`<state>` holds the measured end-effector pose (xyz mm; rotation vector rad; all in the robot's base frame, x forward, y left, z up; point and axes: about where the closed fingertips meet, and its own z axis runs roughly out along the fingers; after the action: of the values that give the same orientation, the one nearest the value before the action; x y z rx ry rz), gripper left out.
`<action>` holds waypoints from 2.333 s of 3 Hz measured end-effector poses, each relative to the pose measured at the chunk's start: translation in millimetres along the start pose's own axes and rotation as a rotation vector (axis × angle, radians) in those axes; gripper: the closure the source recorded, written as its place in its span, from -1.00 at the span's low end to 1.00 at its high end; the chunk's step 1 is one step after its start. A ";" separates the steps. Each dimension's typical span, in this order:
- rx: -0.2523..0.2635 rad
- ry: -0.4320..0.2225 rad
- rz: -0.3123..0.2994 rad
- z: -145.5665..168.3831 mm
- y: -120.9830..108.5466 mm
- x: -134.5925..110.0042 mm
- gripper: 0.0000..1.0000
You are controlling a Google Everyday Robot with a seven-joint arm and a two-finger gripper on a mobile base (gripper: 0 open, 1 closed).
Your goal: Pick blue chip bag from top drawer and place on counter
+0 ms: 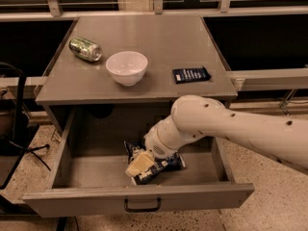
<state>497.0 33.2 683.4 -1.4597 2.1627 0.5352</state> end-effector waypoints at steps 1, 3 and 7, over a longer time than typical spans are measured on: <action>0.007 0.013 0.002 13.4 -7.9 7.2 -0.46; 0.009 0.027 -0.013 28.8 -10.8 17.0 -0.38; 0.020 0.070 -0.063 56.9 -4.4 16.7 1.00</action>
Offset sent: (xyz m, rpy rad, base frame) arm 0.0106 -0.0056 -0.0344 -0.0344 0.0047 -0.0062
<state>505.1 51.0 627.2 -1.5518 2.1612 0.4451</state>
